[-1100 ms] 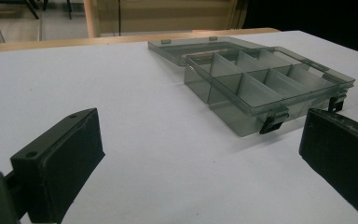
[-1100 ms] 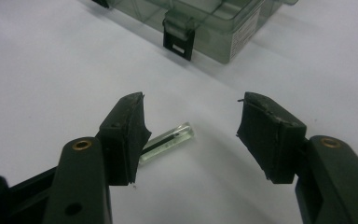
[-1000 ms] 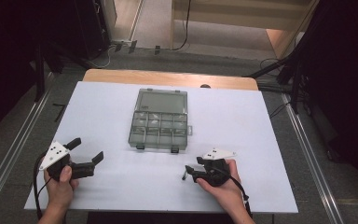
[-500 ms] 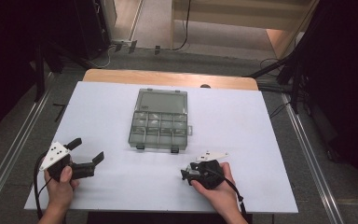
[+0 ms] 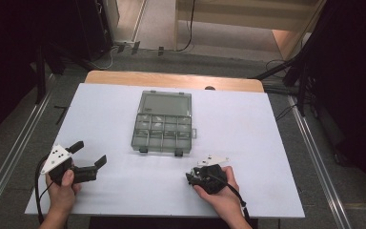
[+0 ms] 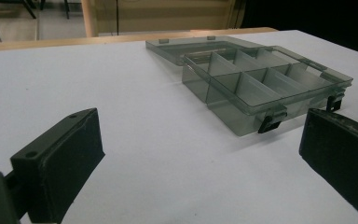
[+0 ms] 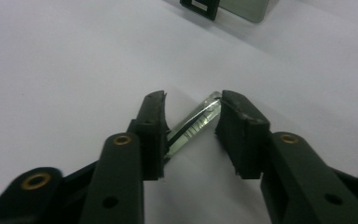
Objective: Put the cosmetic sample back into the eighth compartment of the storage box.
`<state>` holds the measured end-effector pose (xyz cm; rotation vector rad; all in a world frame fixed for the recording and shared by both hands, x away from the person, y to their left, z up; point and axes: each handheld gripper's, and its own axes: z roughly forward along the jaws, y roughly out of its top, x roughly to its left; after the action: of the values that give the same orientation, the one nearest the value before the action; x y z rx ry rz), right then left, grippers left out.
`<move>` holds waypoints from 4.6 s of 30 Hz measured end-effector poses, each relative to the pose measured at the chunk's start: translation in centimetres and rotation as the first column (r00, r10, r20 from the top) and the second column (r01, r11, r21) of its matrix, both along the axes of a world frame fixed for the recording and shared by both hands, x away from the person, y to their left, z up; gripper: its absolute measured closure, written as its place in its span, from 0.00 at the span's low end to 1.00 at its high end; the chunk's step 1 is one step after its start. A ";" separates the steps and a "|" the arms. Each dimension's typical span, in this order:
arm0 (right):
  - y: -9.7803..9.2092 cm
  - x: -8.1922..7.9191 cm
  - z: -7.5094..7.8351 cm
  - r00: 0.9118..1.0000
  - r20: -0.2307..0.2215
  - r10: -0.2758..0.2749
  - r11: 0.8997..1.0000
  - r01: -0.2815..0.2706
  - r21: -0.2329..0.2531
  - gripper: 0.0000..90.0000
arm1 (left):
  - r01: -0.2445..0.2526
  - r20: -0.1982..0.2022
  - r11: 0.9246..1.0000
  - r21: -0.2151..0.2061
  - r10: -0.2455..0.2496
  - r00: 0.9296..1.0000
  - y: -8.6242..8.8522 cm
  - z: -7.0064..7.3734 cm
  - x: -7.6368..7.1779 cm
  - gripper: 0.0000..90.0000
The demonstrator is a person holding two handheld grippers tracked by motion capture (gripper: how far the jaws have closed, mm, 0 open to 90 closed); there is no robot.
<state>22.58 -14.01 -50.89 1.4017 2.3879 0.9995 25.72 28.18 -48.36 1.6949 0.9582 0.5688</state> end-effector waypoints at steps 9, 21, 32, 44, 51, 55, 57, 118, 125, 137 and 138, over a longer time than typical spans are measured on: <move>-0.2 0.0 -0.1 0.999 0.039 0.000 0.998 0.002 -0.059 0.91 | 0.000 0.000 1.000 -0.003 0.000 1.000 0.1 0.0 0.0 0.00; -0.6 0.1 0.0 0.999 0.044 0.008 1.000 -0.007 -0.021 0.92 | 0.005 0.005 1.000 -0.017 -0.005 1.000 0.3 0.0 0.0 0.00; -1.3 0.2 0.7 0.998 0.056 0.011 1.000 -0.012 0.011 0.92 | 0.015 0.013 1.000 -0.023 -0.015 1.000 0.1 0.0 -0.1 0.00; -2.0 0.6 1.5 0.998 0.066 0.012 0.999 -0.015 0.039 0.92 | 0.016 0.014 0.999 -0.027 -0.016 1.000 0.2 0.0 -0.1 0.00; -2.4 1.1 2.1 0.997 0.075 0.013 0.999 -0.016 0.042 0.92 | 0.011 0.009 0.999 -0.034 -0.011 1.000 0.2 0.0 0.0 0.00; -2.5 1.2 2.3 0.997 0.074 0.011 0.999 -0.014 0.040 0.92 | 0.015 0.011 0.999 -0.029 -0.014 1.000 0.2 -0.1 0.0 0.00; -2.5 1.3 2.4 0.997 0.076 0.014 0.999 -0.017 0.041 0.92 | 0.016 0.011 0.999 -0.029 -0.016 1.000 0.1 -0.1 0.0 0.00; -1.1 4.6 6.0 0.993 0.116 0.034 0.997 -0.041 0.061 0.92 | 0.014 0.023 0.999 -0.033 -0.013 1.000 0.4 0.2 -0.1 0.00; -0.9 5.4 6.1 0.994 0.105 0.033 0.997 -0.040 0.061 0.92 | 0.012 0.021 0.999 -0.036 -0.012 1.000 0.4 0.1 0.0 0.00; -0.2 6.8 5.9 0.995 0.097 0.032 0.998 -0.037 0.052 0.92 | 0.010 0.025 0.999 -0.037 -0.009 1.000 0.6 0.2 0.0 0.00; -0.1 6.8 5.9 0.995 0.096 0.030 0.998 -0.035 0.052 0.92 | 0.010 0.025 0.999 -0.037 -0.009 1.000 0.6 0.2 0.0 0.00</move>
<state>29.43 -14.12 -44.99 1.3061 2.3388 1.1198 25.70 28.79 -48.12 1.6552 0.9370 0.5611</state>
